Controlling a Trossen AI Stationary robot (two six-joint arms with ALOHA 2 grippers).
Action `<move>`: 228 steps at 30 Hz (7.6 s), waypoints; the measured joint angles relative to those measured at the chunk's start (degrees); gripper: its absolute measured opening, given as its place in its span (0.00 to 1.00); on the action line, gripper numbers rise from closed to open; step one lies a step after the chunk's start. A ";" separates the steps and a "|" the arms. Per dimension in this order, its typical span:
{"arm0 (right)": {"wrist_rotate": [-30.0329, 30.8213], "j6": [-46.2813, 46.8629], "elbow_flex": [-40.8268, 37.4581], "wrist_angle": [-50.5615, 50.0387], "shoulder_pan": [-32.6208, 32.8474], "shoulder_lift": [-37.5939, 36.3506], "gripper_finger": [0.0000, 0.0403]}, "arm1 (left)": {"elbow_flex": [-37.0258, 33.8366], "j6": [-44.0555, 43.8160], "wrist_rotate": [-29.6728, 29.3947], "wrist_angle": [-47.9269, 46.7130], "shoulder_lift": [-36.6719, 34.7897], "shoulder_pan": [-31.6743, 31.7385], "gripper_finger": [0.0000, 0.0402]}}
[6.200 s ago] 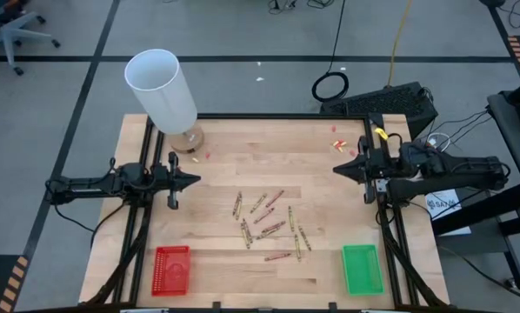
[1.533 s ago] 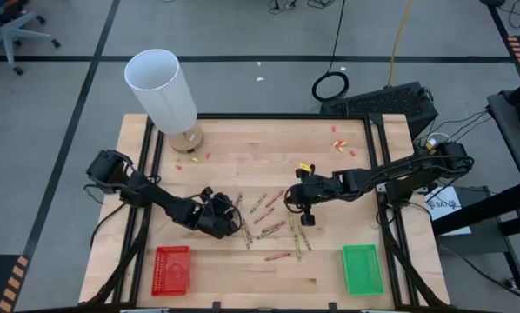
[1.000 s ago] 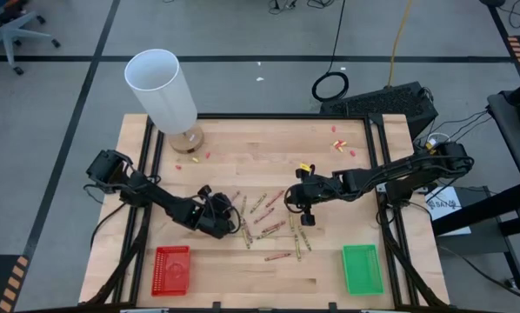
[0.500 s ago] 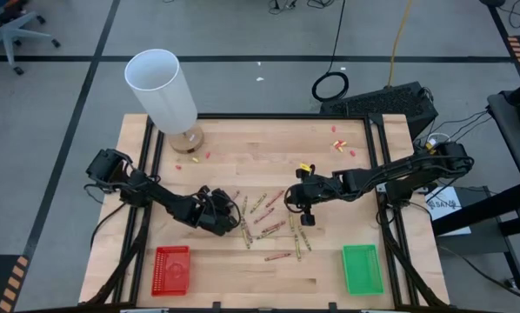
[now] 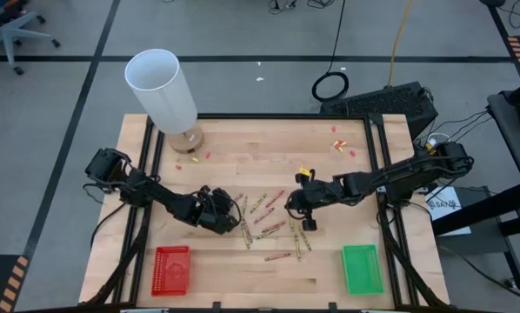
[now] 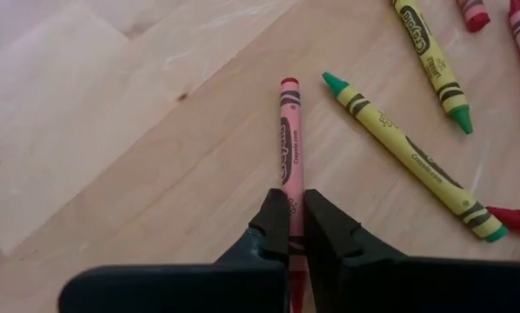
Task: Sort crayons
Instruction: Put the red crayon into the green bin
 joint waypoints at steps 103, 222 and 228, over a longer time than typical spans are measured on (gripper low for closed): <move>2.91 -9.26 3.56 26.01 1.75 19.22 0.03 | 0.33 41.49 7.52 28.60 -8.85 -3.56 0.40; -32.56 38.81 23.45 -58.55 32.85 9.90 0.03 | 0.31 36.26 0.44 30.25 -8.81 -6.71 0.40; -28.11 37.88 23.43 -58.08 32.62 11.15 0.11 | 0.31 35.55 0.59 30.25 -8.81 -6.71 0.40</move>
